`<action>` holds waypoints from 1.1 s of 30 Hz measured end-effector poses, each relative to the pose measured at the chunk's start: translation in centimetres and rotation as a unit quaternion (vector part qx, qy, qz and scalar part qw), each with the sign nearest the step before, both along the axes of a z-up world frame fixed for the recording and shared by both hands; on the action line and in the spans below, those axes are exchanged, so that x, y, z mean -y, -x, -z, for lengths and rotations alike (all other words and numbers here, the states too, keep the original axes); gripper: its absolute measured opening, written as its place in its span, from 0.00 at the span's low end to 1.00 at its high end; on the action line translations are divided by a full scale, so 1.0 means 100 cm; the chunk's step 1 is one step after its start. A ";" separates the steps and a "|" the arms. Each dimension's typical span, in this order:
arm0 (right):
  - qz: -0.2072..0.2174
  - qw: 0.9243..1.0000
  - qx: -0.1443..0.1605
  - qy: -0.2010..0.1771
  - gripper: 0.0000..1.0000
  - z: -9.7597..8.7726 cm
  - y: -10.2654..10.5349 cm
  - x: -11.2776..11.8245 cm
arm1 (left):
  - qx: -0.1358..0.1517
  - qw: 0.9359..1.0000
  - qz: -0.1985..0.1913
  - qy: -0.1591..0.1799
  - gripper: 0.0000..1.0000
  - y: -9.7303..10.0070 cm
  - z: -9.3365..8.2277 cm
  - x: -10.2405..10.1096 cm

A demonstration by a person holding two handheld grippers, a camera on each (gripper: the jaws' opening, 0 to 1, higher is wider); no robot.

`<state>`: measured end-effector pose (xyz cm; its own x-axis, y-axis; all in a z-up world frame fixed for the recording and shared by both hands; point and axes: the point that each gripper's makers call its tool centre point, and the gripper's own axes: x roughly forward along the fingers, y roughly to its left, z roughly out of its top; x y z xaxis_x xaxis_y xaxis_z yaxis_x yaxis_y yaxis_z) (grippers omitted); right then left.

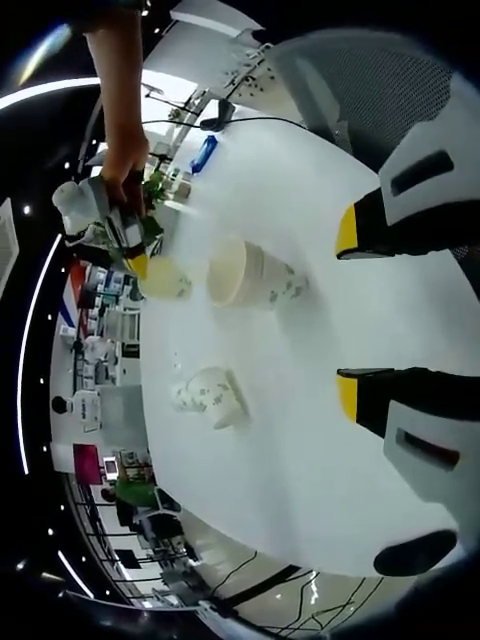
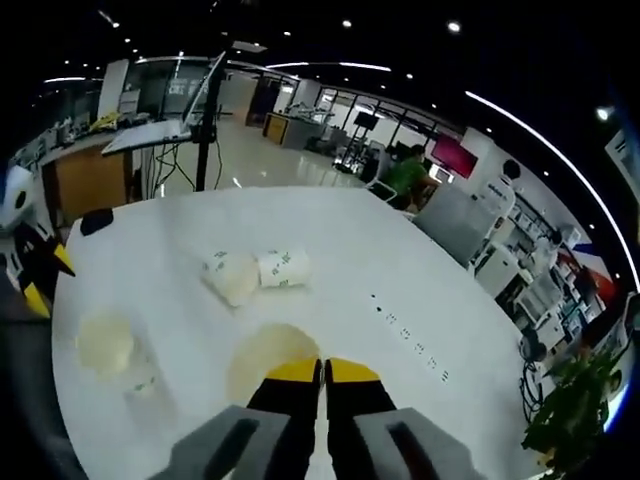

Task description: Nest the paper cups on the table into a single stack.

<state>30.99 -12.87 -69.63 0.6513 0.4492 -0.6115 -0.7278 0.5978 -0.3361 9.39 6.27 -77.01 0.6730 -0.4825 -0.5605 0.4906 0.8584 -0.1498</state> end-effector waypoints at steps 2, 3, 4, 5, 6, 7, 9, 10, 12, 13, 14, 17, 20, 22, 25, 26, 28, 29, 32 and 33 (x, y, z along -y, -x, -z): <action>-0.006 1.000 0.004 -0.001 0.00 -0.003 0.003 -0.003 | 0.002 1.000 0.000 0.000 0.42 0.000 -0.001 0.000; -0.007 1.000 0.005 -0.002 0.00 -0.003 0.004 -0.004 | 0.002 1.000 0.000 0.000 0.43 0.000 -0.001 0.000; -0.012 1.000 0.007 -0.004 0.00 -0.005 0.006 -0.007 | 0.003 1.000 0.000 0.000 0.43 -0.001 -0.001 0.000; -0.017 1.000 0.010 -0.003 0.00 -0.007 0.008 -0.010 | 0.004 1.000 0.000 0.000 0.43 -0.001 -0.001 0.000; -0.021 1.000 0.010 -0.002 0.00 -0.008 0.010 -0.012 | 0.004 1.000 0.001 0.000 0.43 -0.001 -0.002 0.000; -0.026 1.000 0.010 0.001 0.00 -0.007 0.012 -0.013 | 0.005 1.000 0.001 0.001 0.43 -0.001 -0.002 0.000; -0.029 1.000 0.010 0.007 0.00 -0.004 0.015 -0.014 | 0.005 1.000 0.001 0.000 0.43 -0.001 -0.002 0.001; -0.029 1.000 0.003 0.012 0.00 0.001 0.017 -0.014 | 0.006 1.000 0.001 0.000 0.43 0.000 -0.003 0.001; -0.025 0.999 -0.017 0.021 0.04 0.013 0.018 -0.011 | 0.006 1.000 0.001 0.000 0.43 0.000 -0.003 0.001; -0.025 0.999 -0.022 0.023 0.06 0.017 0.019 -0.012 | 0.006 1.000 0.001 -0.001 0.43 0.000 -0.003 0.001; -0.029 0.999 -0.024 0.023 0.07 0.019 0.020 -0.014 | 0.005 1.000 0.001 -0.001 0.43 0.000 -0.003 0.001; -0.052 0.997 -0.036 0.034 0.13 0.027 0.028 -0.020 | 0.005 1.000 0.001 -0.001 0.43 0.000 -0.003 0.001; -0.073 0.995 -0.048 0.044 0.18 0.038 0.033 -0.029 | 0.003 1.000 -0.001 -0.001 0.42 -0.001 -0.001 0.000; -0.085 0.994 -0.067 0.035 0.21 0.044 0.039 -0.037 | 0.003 1.000 -0.001 0.001 0.42 -0.001 -0.002 0.000; -0.113 0.988 -0.097 0.039 0.24 0.057 0.048 -0.045 | 0.002 1.000 -0.003 0.001 0.42 -0.001 -0.001 -0.001; -0.129 0.985 -0.110 0.043 0.25 0.061 0.054 -0.048 | 0.001 1.000 -0.004 0.002 0.42 -0.001 -0.002 -0.001; -0.154 0.977 -0.132 0.060 0.30 0.075 0.066 -0.051 | 0.001 1.000 -0.005 0.002 0.42 -0.001 -0.002 -0.001; -0.161 0.975 -0.138 0.067 0.33 0.073 0.073 -0.051 | 0.000 1.000 -0.005 0.003 0.42 -0.001 -0.002 -0.002; -0.178 0.969 -0.149 0.079 0.37 0.082 0.083 -0.053 | 0.000 1.000 -0.006 0.004 0.42 -0.001 -0.002 -0.001; -0.180 0.968 -0.157 0.081 0.38 0.086 0.084 -0.053 | 0.000 1.000 -0.006 0.004 0.42 -0.001 -0.002 -0.001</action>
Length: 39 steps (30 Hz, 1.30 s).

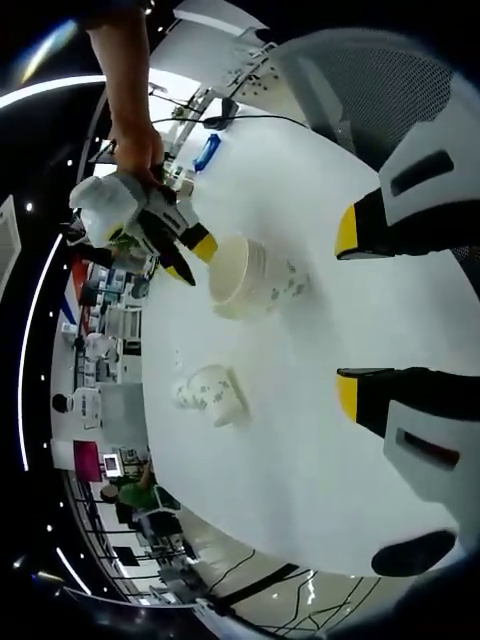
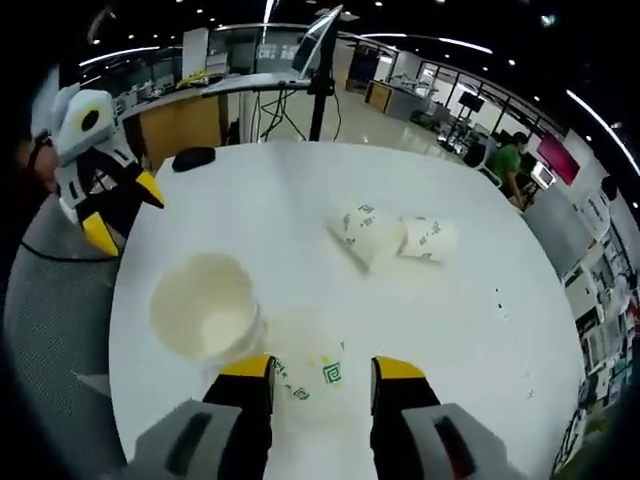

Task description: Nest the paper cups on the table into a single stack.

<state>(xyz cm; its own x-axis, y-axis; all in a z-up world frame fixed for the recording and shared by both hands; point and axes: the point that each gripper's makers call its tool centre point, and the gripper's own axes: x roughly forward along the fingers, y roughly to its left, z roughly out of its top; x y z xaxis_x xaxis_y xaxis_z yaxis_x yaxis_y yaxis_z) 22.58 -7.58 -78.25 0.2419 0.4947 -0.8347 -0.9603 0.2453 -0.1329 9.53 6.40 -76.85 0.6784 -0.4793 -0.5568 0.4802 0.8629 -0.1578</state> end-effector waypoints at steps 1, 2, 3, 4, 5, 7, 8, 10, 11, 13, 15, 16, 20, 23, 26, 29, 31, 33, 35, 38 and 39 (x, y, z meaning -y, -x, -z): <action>-0.001 1.000 -0.004 0.003 0.39 0.003 0.001 0.000 | 0.000 1.000 0.000 0.000 0.42 0.000 0.000 0.000; -0.003 1.000 -0.009 0.008 0.41 0.009 0.000 0.001 | 0.000 1.000 0.001 0.000 0.42 0.000 0.001 0.000; -0.005 1.000 -0.011 0.012 0.42 0.012 0.000 0.002 | -0.001 1.000 0.001 0.000 0.42 0.000 0.001 0.000; -0.007 1.000 -0.013 0.019 0.42 0.016 -0.001 0.003 | -0.001 1.000 0.002 0.000 0.42 0.000 0.001 0.000; -0.009 1.000 -0.013 0.021 0.43 0.017 -0.001 0.003 | -0.001 1.000 0.002 0.000 0.42 0.000 0.001 0.000; -0.016 0.999 -0.013 0.033 0.44 0.026 -0.004 0.005 | -0.002 1.000 0.002 -0.001 0.42 0.001 0.002 0.000; -0.018 0.999 -0.014 0.037 0.44 0.028 -0.005 0.005 | -0.002 1.000 0.001 0.000 0.42 0.000 0.002 0.000; -0.016 0.999 -0.014 0.039 0.44 0.031 -0.006 0.004 | -0.003 1.000 0.001 0.000 0.42 0.001 0.002 -0.001; -0.015 0.999 -0.016 0.041 0.44 0.035 -0.008 0.004 | -0.004 1.000 0.000 0.000 0.42 0.000 0.003 -0.001; -0.014 0.999 -0.016 0.044 0.44 0.038 -0.011 0.004 | -0.005 1.000 0.000 0.000 0.42 0.000 0.004 -0.001; -0.012 0.999 -0.015 0.050 0.42 0.041 -0.013 0.005 | -0.007 1.000 0.001 -0.001 0.42 0.001 0.004 -0.001; -0.011 0.999 -0.015 0.051 0.41 0.041 -0.010 0.003 | -0.007 1.000 0.000 -0.001 0.42 0.001 0.005 -0.001; -0.004 0.999 -0.015 0.048 0.37 0.040 -0.010 0.003 | -0.009 1.000 0.000 -0.002 0.42 0.001 0.005 -0.001; 0.001 0.999 -0.020 0.042 0.36 0.038 -0.004 0.003 | -0.010 1.000 0.000 -0.002 0.42 0.001 0.006 -0.001; 0.003 0.999 -0.015 0.042 0.36 0.039 -0.009 0.007 | -0.011 1.000 0.001 -0.003 0.42 0.001 0.006 0.000; 0.013 0.999 -0.015 0.033 0.36 0.033 -0.008 0.009 | -0.011 1.000 0.002 -0.004 0.42 0.002 0.006 -0.001; 0.017 0.999 -0.014 0.029 0.36 0.030 -0.007 0.010 | -0.012 1.000 0.003 -0.004 0.42 0.002 0.006 0.000; 0.022 0.999 -0.012 0.028 0.36 0.028 -0.008 0.013 | -0.012 1.000 0.005 -0.004 0.42 0.002 0.007 0.001; 0.026 0.999 -0.011 0.026 0.36 0.025 -0.009 0.015 | -0.011 1.000 0.007 -0.006 0.42 0.003 0.007 0.001; 0.030 0.999 -0.006 0.023 0.36 0.021 -0.011 0.018 | -0.010 1.000 0.009 -0.007 0.42 0.003 0.007 0.002; 0.032 0.999 -0.004 0.022 0.36 0.018 -0.011 0.019 | -0.010 1.000 0.009 -0.006 0.42 0.002 0.007 0.002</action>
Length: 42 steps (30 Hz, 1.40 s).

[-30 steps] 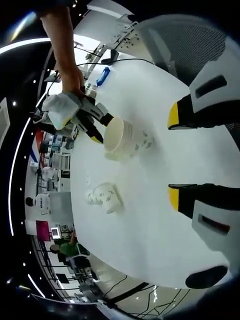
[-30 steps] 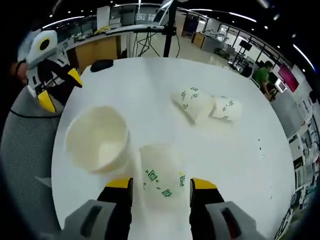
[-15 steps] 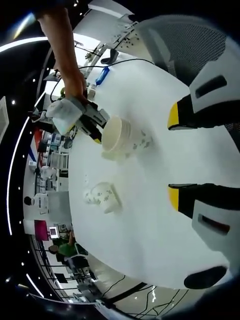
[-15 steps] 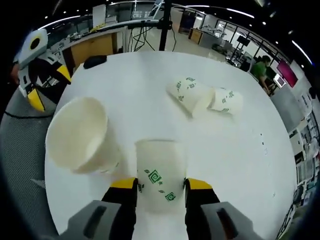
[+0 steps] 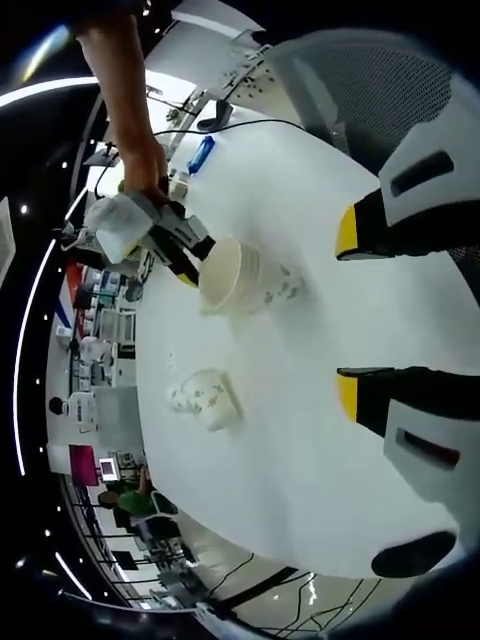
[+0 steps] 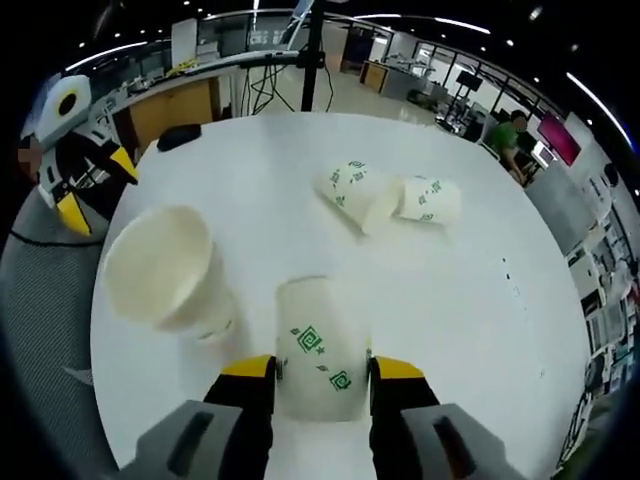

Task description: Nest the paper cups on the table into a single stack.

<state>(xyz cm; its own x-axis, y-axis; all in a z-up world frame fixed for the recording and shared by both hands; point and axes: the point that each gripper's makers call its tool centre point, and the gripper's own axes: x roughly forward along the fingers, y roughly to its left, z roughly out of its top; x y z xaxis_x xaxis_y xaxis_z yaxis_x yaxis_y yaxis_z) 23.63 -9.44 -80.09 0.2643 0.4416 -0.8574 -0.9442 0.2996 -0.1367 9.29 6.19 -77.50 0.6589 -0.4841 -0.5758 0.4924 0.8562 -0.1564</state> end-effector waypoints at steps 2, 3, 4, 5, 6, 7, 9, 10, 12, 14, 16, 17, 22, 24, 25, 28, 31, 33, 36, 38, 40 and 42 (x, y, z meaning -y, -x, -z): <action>0.004 1.000 0.004 -0.005 0.36 -0.004 0.000 0.001 | 0.000 1.000 0.000 0.000 0.42 0.000 -0.001 0.000; 0.006 1.000 0.004 -0.006 0.36 -0.005 0.000 0.001 | 0.000 1.000 0.001 0.001 0.42 0.000 -0.001 0.001; 0.007 1.000 0.004 -0.007 0.36 -0.006 0.000 0.002 | 0.000 1.000 0.001 0.002 0.42 0.000 -0.001 0.001; 0.010 1.000 0.004 -0.008 0.35 -0.007 0.000 0.002 | 0.000 1.000 0.002 0.002 0.42 0.000 -0.001 0.001; 0.011 1.000 0.005 -0.009 0.35 -0.008 0.000 0.003 | 0.001 1.000 0.002 0.002 0.42 0.000 -0.001 0.001; 0.013 1.000 0.004 -0.011 0.35 -0.009 0.002 0.003 | 0.001 1.000 0.003 0.002 0.42 0.000 -0.001 0.001; 0.016 1.000 0.002 -0.011 0.35 -0.010 0.005 0.004 | 0.001 1.000 0.003 0.003 0.42 0.000 -0.001 0.002; 0.018 1.000 0.000 -0.011 0.35 -0.009 0.007 0.004 | 0.002 1.000 0.004 0.003 0.42 0.000 -0.002 0.002; 0.020 1.000 -0.008 -0.011 0.35 -0.005 0.008 0.006 | 0.002 1.000 0.004 0.003 0.42 0.001 -0.003 0.002; 0.022 1.000 -0.013 -0.008 0.35 -0.002 0.012 0.007 | 0.002 1.000 0.004 0.003 0.42 0.001 -0.004 0.002; 0.023 1.000 -0.017 -0.006 0.35 0.002 0.014 0.008 | 0.002 1.000 0.004 0.004 0.41 0.001 -0.003 0.002; 0.025 0.999 -0.021 -0.004 0.35 0.008 0.013 0.010 | 0.003 1.000 0.004 0.004 0.41 0.000 -0.003 0.002; 0.021 0.999 -0.029 0.002 0.35 0.013 0.014 0.010 | 0.002 1.000 0.000 0.006 0.41 -0.001 -0.002 0.000; 0.019 0.999 -0.036 0.008 0.35 0.021 0.013 0.011 | 0.002 1.000 0.000 0.007 0.41 -0.002 -0.002 -0.001; 0.017 0.999 -0.036 0.011 0.35 0.024 0.013 0.012 | 0.002 1.000 -0.001 0.007 0.41 -0.002 -0.002 -0.001; 0.017 0.999 -0.036 0.010 0.36 0.018 0.012 0.013 | 0.001 1.000 -0.002 0.007 0.41 -0.001 -0.002 0.000; 0.017 0.999 -0.037 0.014 0.37 0.021 0.010 0.012 | 0.001 1.000 -0.001 0.008 0.41 -0.001 -0.002 0.000; 0.012 0.999 -0.039 0.024 0.37 0.027 0.009 0.013 | 0.000 1.000 0.000 0.007 0.41 -0.001 -0.002 0.001; 0.008 0.999 -0.038 0.028 0.38 0.029 0.007 0.011 | 0.000 1.000 0.001 0.006 0.41 0.000 -0.001 0.001; 0.009 0.999 -0.038 0.023 0.38 0.029 0.008 0.009 | -0.001 1.000 0.000 0.007 0.41 0.000 -0.001 0.001; 0.015 0.999 -0.036 0.013 0.36 0.027 0.008 0.005 | -0.002 1.000 -0.001 0.007 0.41 0.000 -0.001 0.001; 0.016 0.999 -0.037 0.009 0.36 0.025 0.011 0.005 | -0.002 1.000 -0.001 0.007 0.41 0.000 -0.002 0.001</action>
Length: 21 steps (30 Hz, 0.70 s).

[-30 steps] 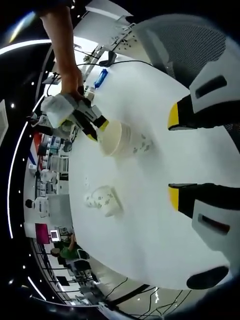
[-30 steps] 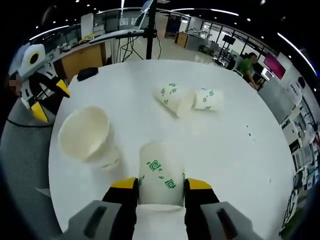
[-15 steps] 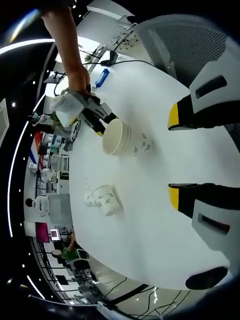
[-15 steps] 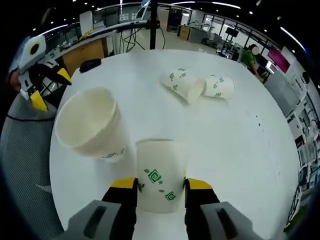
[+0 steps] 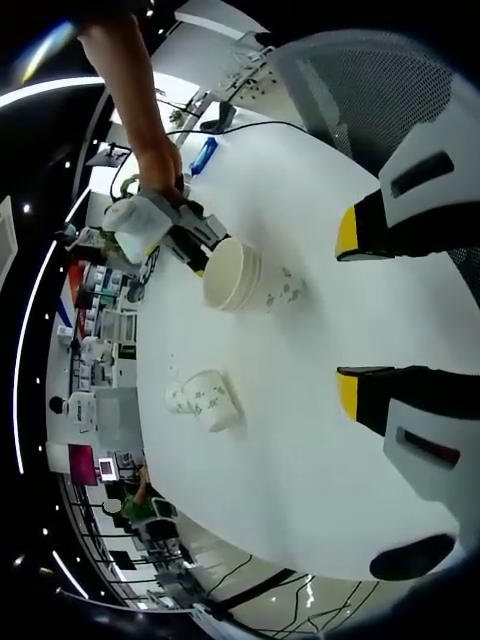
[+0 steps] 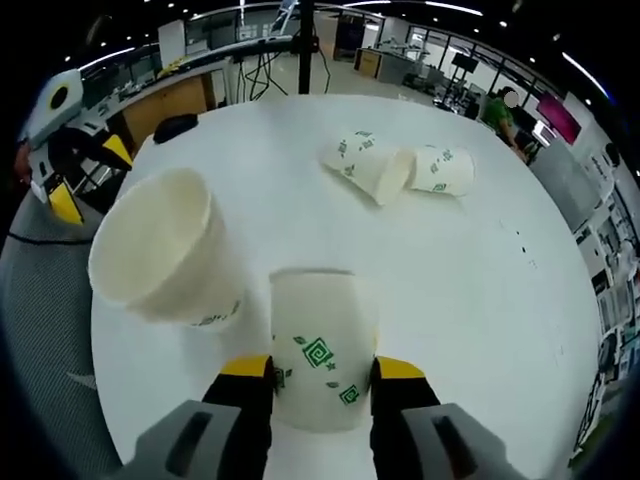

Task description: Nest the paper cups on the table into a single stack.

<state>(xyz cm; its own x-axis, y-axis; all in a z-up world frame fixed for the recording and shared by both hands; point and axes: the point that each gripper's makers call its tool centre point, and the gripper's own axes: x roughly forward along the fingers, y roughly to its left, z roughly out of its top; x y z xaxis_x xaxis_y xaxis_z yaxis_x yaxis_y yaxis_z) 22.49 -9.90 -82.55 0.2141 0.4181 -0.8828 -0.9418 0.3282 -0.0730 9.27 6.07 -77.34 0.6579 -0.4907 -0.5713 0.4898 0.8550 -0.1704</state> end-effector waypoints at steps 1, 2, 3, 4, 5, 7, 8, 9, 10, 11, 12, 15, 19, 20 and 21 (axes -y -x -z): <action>0.000 1.000 0.000 -0.002 0.35 0.000 0.001 0.000 | 0.000 1.000 0.000 0.000 0.41 0.000 0.000 0.000; -0.001 1.000 0.001 -0.004 0.35 -0.001 0.002 0.000 | -0.001 1.000 0.001 0.001 0.41 0.000 0.000 0.001; -0.001 1.000 0.005 -0.007 0.35 -0.006 0.008 -0.003 | -0.001 1.000 0.002 0.002 0.41 0.001 0.000 0.001; 0.000 1.000 0.007 -0.009 0.34 -0.008 0.009 -0.003 | -0.001 1.000 0.002 0.003 0.41 0.001 0.000 0.002; 0.002 1.000 0.010 -0.014 0.34 -0.008 0.005 -0.002 | -0.001 1.000 0.002 0.005 0.41 0.001 -0.001 0.002; 0.011 0.999 0.016 -0.030 0.34 -0.013 -0.001 0.000 | 0.000 1.000 0.003 0.010 0.41 0.001 -0.003 0.004; 0.013 0.999 0.018 -0.034 0.34 -0.016 -0.002 0.000 | -0.001 1.000 0.003 0.012 0.40 0.001 -0.003 0.004; 0.013 0.999 0.021 -0.035 0.34 -0.018 -0.002 0.001 | -0.001 1.000 0.003 0.014 0.40 0.001 -0.003 0.005; 0.013 0.999 0.026 -0.036 0.34 -0.022 -0.005 0.003 | 0.000 1.000 0.002 0.016 0.40 0.001 -0.006 0.005; 0.012 0.999 0.031 -0.037 0.34 -0.024 -0.008 0.004 | 0.000 1.000 0.002 0.020 0.40 0.000 -0.008 0.006; 0.013 0.998 0.039 -0.039 0.34 -0.031 -0.008 0.005 | 0.001 1.000 0.001 0.023 0.40 0.000 -0.009 0.006; 0.014 0.997 0.057 -0.051 0.34 -0.047 -0.011 0.004 | 0.004 1.000 -0.001 0.030 0.40 -0.002 -0.016 0.007; 0.009 0.995 0.079 -0.061 0.34 -0.067 -0.013 0.000 | 0.017 0.999 -0.007 0.047 0.40 -0.010 -0.030 0.009; 0.007 0.994 0.085 -0.064 0.34 -0.072 -0.013 -0.001 | 0.022 0.999 -0.007 0.049 0.40 -0.014 -0.033 0.010; 0.003 0.994 0.090 -0.066 0.34 -0.076 -0.015 -0.003 | 0.028 0.998 -0.006 0.051 0.40 -0.018 -0.039 0.011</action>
<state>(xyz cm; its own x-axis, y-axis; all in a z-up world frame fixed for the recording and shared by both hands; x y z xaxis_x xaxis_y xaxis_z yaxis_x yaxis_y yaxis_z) 23.95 -9.59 -74.94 0.3665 0.5264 -0.7672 -0.9152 0.3524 -0.1955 11.09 4.96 -73.42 0.6937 -0.5370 -0.4800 0.4916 0.8401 -0.2293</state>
